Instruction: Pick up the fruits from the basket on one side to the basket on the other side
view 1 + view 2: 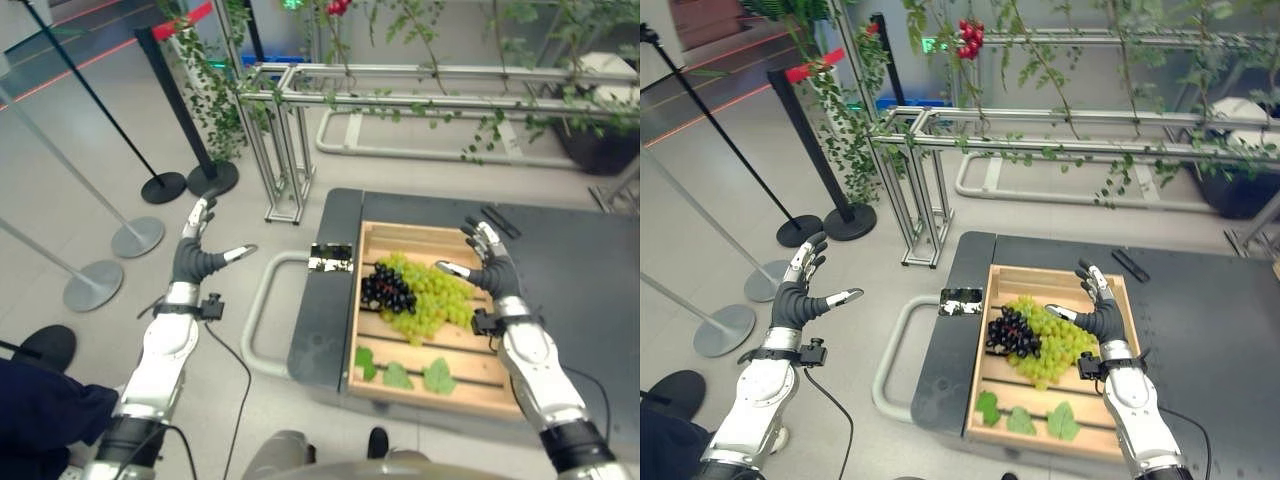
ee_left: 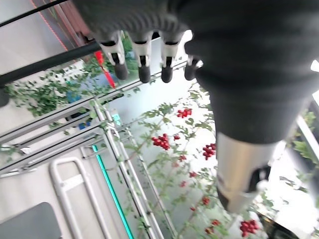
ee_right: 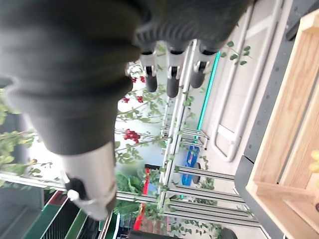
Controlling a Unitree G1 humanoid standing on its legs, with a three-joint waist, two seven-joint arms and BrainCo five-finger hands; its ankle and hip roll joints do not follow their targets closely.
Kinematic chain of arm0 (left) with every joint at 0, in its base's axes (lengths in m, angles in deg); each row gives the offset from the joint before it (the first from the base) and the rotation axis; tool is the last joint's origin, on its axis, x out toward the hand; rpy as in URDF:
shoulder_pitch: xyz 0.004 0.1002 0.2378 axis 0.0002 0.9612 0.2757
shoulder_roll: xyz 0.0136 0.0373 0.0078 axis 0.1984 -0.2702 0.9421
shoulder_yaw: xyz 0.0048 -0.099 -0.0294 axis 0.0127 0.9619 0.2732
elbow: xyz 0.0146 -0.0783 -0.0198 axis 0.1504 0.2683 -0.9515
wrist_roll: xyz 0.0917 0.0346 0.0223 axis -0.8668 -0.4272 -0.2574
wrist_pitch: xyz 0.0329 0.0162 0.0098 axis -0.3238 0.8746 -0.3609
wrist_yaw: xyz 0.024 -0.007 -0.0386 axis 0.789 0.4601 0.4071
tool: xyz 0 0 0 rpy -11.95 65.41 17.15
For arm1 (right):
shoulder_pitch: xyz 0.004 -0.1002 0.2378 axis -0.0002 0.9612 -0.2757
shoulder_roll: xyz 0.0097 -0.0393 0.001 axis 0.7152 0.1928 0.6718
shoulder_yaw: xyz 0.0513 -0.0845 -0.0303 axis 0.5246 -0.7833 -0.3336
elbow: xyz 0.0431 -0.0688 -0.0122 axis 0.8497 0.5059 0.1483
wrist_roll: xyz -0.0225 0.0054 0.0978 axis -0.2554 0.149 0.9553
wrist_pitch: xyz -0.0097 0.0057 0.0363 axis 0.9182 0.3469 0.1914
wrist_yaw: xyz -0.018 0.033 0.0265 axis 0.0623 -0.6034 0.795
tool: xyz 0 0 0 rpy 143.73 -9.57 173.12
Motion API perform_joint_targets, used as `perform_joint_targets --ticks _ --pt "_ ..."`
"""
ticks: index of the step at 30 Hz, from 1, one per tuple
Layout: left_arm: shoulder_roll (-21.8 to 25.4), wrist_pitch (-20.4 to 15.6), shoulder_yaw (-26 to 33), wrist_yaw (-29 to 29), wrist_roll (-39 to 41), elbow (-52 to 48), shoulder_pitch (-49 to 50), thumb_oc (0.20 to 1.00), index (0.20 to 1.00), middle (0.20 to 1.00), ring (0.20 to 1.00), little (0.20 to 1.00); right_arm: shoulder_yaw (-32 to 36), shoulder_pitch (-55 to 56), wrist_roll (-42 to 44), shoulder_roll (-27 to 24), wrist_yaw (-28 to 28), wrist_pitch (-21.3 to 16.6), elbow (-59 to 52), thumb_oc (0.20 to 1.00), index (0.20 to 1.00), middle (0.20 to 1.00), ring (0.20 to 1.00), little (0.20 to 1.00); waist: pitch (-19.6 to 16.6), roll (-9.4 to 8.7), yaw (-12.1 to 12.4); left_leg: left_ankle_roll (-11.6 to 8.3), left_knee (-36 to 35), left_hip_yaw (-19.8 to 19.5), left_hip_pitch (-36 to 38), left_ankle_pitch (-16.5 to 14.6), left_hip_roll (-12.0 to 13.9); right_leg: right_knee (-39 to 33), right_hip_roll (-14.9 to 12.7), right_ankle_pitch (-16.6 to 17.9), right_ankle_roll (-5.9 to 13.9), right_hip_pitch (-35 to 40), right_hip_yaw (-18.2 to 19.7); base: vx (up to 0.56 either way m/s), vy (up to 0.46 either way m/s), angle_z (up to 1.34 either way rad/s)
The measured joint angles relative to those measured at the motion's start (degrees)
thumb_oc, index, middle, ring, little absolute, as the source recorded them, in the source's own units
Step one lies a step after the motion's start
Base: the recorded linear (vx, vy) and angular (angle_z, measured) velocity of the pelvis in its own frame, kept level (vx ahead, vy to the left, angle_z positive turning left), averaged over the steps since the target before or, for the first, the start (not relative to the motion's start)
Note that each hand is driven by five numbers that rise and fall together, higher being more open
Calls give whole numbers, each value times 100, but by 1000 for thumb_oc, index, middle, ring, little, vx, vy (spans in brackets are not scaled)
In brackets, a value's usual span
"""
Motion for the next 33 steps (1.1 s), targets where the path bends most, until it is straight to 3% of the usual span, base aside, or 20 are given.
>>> perform_joint_targets --ticks 2,3,5,6,7,9,10,11,13,15,16,17,20,26,31,33 --pt "30 26 1 -3 -25 -11 38 1000 1000 1000 1000 1000 -52 -32 -2 57 1 9 55 1000 1000 1000 1000 1000 40 30 96 16 -580 74 165 78 95 -108 130 -44 67 218 68 255 112 -47" --pt "27 35 4 0 -59 -32 59 1000 1000 1000 1000 1000 -58 3 -3 49 -16 16 49 1000 1000 1000 1000 1000 52 32 119 42 -512 61 305 193 103 -107 167 -59 87 291 92 159 181 -42" --pt "-15 39 -7 -1 -101 -147 94 1000 1000 1000 1000 1000 -24 -3 -1 -13 -21 14 25 1000 1000 1000 1000 1000 28 146 98 217 -724 -189 918 349 -23 -22 303 -157 229 335 235 103 160 -43" --pt "-11 40 -2 3 -101 -189 72 1000 1000 1000 1000 1000 1 -47 -1 -5 -24 15 18 1000 1000 1000 1000 1000 47 225 86 261 -893 -74 1114 364 -37 106 362 -185 269 275 233 13 193 -18" --pt "-6 62 -5 -5 -108 -190 -65 1000 1000 1000 1000 1000 33 -52 -1 64 -25 25 18 1000 1000 1000 1000 1000 123 236 -54 260 -1247 53 1282 502 32 827 304 -355 473 -119 125 -9 148 -13" --pt "91 60 -8 17 -131 -198 -122 1000 1000 1000 1000 1000 2 -103 -11 117 -48 56 11 1000 1000 1000 1000 1000 186 183 -8 317 -1289 202 1320 488 80 2017 216 -410 596 -784 132 23 41 -46" --pt "282 85 -6 16 -173 -187 -135 1000 1000 1000 1000 1000 -88 -254 -17 98 -69 63 -35 1000 1000 1000 1000 1000 273 169 28 372 -1317 243 1333 477 41 2671 14 -655 928 -1248 133 58 -62 -63" --pt "313 95 -4 17 -225 -183 -157 1000 1000 1000 1000 1000 -85 -267 -18 71 -71 61 -100 1000 1000 1000 1000 1000 312 199 -21 402 -1341 226 1322 480 -11 2515 -195 -735 966 -1296 113 138 -111 -36" --pt "398 87 -5 16 -328 -228 -147 1000 1000 1000 1000 1000 -80 -174 -16 83 -65 62 -170 1000 1000 1000 1000 1000 293 145 -27 474 -1340 163 1311 480 -224 1506 -754 -629 1172 -926 150 106 -92 10" --pt "488 81 -2 17 -329 -248 -127 1000 1000 1000 1000 1000 -80 -16 -16 90 -67 62 -229 1000 1000 1000 1000 1000 283 73 -22 489 -1337 111 1282 492 -310 1026 -860 -547 1222 -649 229 26 -76 19" --pt "590 86 6 15 -330 -249 -75 1000 1000 1000 1000 1000 -90 32 -17 99 -71 64 -213 1000 1000 1000 1000 1000 292 -6 65 474 -1334 76 1216 518 -397 687 -856 -433 1226 -438 205 23 -67 27" --pt "611 99 2 3 -345 -269 -31 1000 1000 1000 1000 1000 -47 49 -18 57 -66 65 -213 1000 1000 1000 1000 1000 280 -22 94 428 -1326 31 1087 572 -438 442 -821 -149 1090 -334 212 18 -65 36" --pt "670 152 -6 -23 -569 -565 126 1000 1000 1000 1000 1000 102 37 -24 12 -46 75 -175 1000 1000 1000 1000 1000 311 167 131 326 -1320 -106 885 666 -288 274 -641 -15 956 -366 53 -12 -43 23" --pt "794 165 -420 -101 -841 -715 -329 1000 1000 1000 1000 1000 170 -155 -29 -166 80 71 -172 1000 1000 1000 1000 1000 404 307 -59 229 -1294 -113 506 758 -143 470 -500 -37 855 -836 55 -14 -21 -1" --pt "1252 246 -897 -437 -1359 -712 -1141 1000 1000 1000 1000 1000 429 -238 -126 -229 181 67 -280 1000 1000 1000 1000 1000 683 413 -212 229 -1220 -89 304 771 -133 646 -482 -56 822 -1104 84 -36 -4 -3" --pt "1466 308 -1389 -569 -1698 -654 -1795 1000 1000 1000 1000 1000 445 -357 -132 -225 247 67 -322 1000 1000 1000 1000 1000 845 449 -304 226 -1163 -92 164 776 -133 779 -493 -92 803 -1274 90 -92 -12 -3"
